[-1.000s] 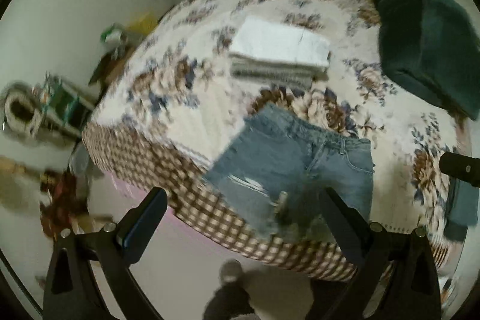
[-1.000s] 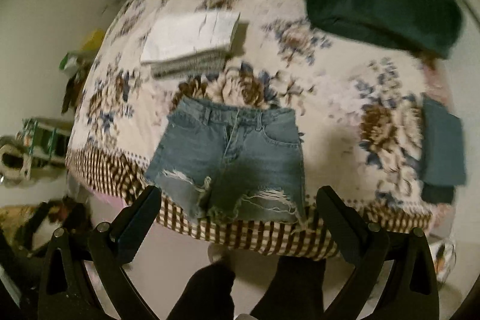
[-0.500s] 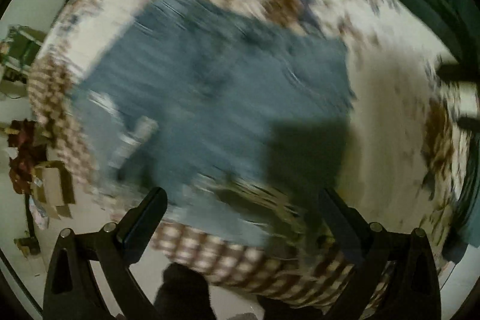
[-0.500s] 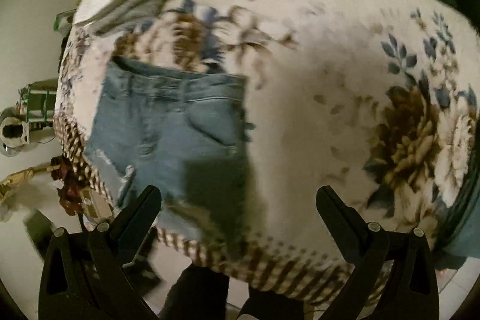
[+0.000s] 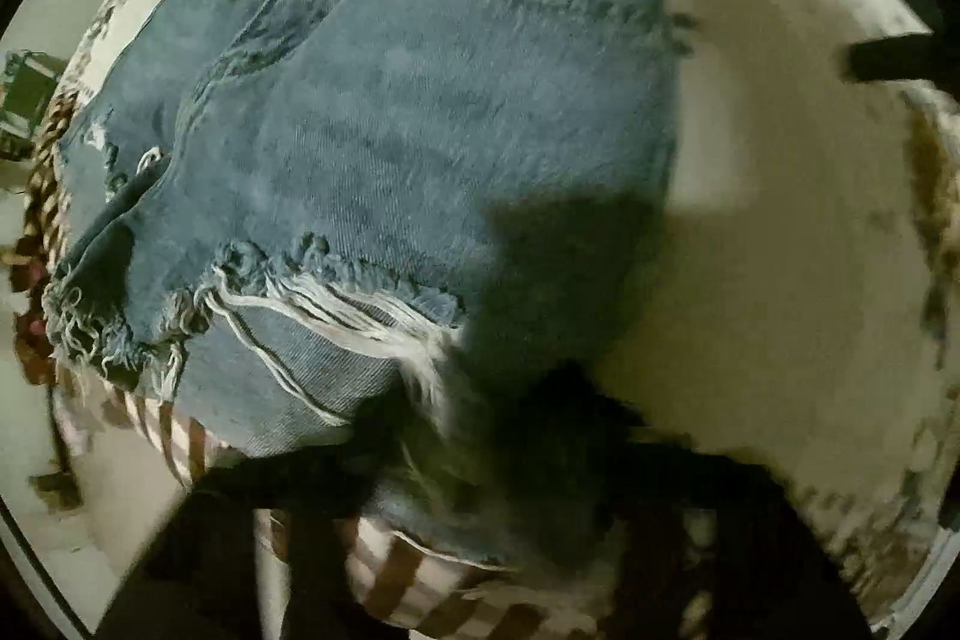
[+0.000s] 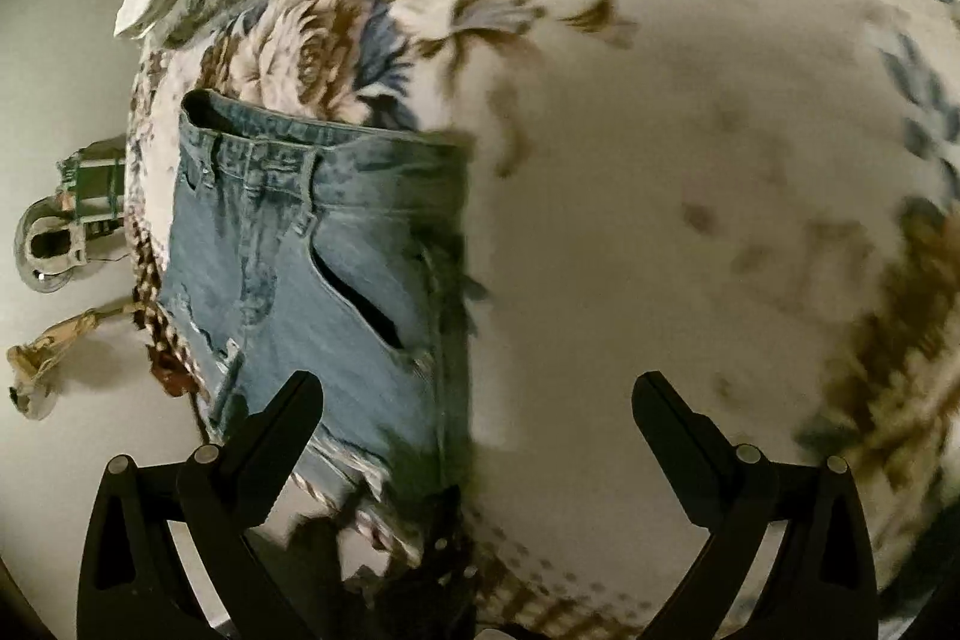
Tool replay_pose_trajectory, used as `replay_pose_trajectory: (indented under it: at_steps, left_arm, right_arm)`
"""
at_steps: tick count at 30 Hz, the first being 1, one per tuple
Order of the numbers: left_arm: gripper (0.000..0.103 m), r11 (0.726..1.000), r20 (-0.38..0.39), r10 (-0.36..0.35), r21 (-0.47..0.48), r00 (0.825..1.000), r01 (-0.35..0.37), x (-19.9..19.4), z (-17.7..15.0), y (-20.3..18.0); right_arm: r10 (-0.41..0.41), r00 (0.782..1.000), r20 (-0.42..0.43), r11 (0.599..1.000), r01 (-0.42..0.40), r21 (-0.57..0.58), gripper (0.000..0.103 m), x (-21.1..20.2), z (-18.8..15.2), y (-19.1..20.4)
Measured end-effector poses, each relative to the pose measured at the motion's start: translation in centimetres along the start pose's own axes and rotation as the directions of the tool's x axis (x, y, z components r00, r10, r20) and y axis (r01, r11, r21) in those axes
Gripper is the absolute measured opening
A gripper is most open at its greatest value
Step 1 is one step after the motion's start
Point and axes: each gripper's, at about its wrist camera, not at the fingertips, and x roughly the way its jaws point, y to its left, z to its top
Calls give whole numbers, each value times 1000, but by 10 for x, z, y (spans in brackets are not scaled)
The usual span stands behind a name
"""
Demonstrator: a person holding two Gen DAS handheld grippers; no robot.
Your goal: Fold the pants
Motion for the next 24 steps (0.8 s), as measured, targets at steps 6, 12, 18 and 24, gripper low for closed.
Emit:
replay_pose_trajectory:
  at_steps: [6,12,18,24]
  left_arm:
    - [8,999,45,-39,12,998,39,-28,-5,14]
    - [6,998,86,-43,53,995,39,-62,-5,35]
    - [6,997,155,-53,56,987,44,-101,-6,75]
    - [6,996,218,-66,-41,974,77,-132,26,134]
  right_arm:
    - [61,998,6,997,-61,44,101,38,28,10]
    - [59,995,82,996,-64,60,15,27,30,27]
    - [81,989,126,997,-83,10,9,-19,18,71]
    - [105,981,166,993,-96,-62,7,-57,23,166]
